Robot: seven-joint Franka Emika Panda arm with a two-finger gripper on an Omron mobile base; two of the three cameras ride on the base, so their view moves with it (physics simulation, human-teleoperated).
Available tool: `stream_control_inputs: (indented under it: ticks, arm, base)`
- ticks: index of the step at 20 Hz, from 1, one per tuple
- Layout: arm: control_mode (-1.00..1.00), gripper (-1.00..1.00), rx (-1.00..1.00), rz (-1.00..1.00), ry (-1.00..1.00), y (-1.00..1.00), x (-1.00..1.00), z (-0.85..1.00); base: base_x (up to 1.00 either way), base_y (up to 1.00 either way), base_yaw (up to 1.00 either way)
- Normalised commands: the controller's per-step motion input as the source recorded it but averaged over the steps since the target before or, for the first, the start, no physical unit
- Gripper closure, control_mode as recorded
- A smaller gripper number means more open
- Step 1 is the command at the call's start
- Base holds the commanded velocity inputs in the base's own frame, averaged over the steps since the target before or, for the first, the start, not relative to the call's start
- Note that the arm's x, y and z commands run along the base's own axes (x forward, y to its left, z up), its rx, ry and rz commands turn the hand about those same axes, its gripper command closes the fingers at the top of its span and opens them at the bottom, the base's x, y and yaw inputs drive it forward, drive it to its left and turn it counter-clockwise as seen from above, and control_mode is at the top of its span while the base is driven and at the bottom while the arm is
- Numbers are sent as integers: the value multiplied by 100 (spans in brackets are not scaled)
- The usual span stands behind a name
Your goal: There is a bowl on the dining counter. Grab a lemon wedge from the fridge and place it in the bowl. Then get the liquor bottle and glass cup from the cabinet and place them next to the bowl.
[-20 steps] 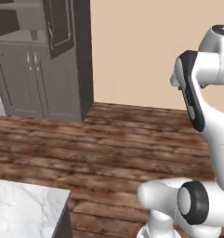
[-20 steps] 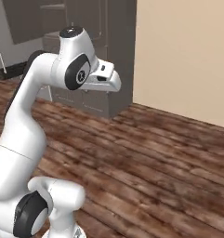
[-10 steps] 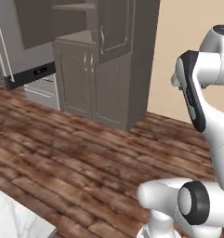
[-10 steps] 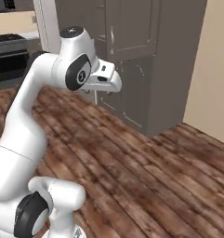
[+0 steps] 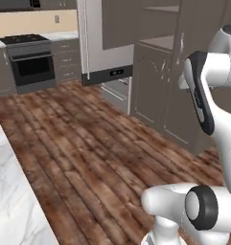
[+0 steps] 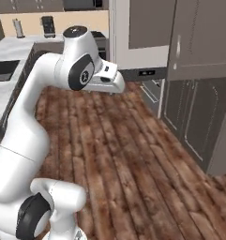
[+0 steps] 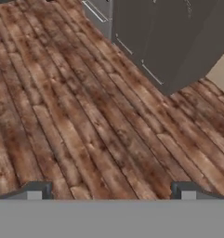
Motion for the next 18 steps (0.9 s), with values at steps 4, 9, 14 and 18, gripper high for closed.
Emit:
stream_control_inputs:
  ticks: [4,9,14,18]
  arm:
    - [100,-100,0,0,0,0,0,0]
    - [100,-100,0,0,0,0,0,0]
    - [100,-100,0,0,0,0,0,0]
    - [100,-100,0,0,0,0,0,0]
  base:
    - [81,-4,55]
    - [99,-16,14]
    - [86,-60,-1]
    - [66,-83,-36]
